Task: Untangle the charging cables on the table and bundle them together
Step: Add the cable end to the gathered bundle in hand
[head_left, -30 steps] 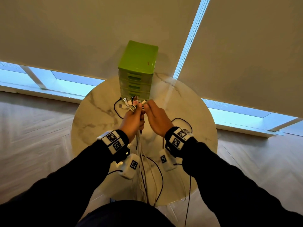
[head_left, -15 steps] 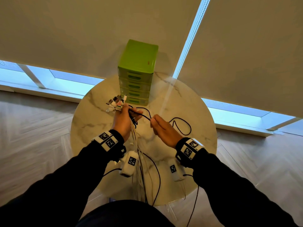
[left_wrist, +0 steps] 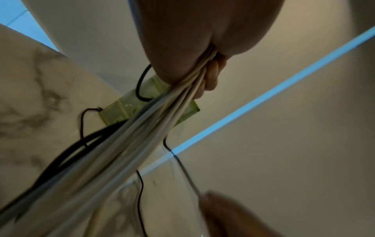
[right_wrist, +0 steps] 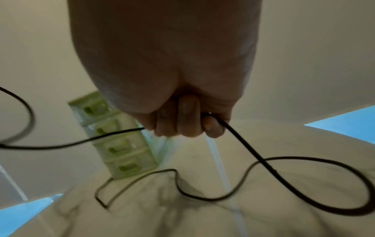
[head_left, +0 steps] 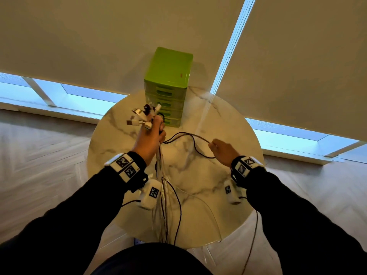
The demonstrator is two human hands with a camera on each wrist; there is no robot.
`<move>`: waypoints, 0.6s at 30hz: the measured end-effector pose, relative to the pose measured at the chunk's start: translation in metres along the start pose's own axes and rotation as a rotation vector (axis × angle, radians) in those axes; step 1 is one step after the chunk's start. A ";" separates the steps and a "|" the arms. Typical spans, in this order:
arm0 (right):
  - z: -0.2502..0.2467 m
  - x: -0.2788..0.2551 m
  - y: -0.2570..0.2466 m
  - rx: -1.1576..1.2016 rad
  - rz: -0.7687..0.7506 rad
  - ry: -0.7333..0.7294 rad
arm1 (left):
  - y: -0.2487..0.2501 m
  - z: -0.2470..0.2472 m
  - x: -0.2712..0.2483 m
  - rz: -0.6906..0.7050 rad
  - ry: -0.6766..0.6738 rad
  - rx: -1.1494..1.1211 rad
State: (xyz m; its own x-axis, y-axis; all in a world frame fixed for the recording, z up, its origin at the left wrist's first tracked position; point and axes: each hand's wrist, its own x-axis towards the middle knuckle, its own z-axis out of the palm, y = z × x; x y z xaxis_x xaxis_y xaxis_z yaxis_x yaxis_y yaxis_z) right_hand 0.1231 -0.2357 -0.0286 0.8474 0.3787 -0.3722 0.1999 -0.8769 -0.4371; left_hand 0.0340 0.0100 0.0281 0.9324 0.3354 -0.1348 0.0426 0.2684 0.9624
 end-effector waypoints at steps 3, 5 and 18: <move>-0.014 -0.001 -0.047 0.137 -0.140 0.173 | -0.013 0.013 -0.005 0.007 -0.037 0.107; -0.013 -0.010 -0.079 0.198 -0.246 0.194 | -0.019 0.019 -0.007 -0.007 -0.057 0.149; 0.022 -0.039 -0.096 0.256 -0.489 -0.133 | -0.031 0.018 0.009 -0.207 0.163 -0.085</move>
State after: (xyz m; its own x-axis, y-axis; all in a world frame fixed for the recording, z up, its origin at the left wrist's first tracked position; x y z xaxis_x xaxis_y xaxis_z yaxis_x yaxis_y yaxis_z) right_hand 0.0599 -0.1599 0.0100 0.6133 0.7715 -0.1693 0.4141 -0.4966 -0.7629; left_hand 0.0472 -0.0113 0.0013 0.8367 0.4046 -0.3693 0.1894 0.4189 0.8880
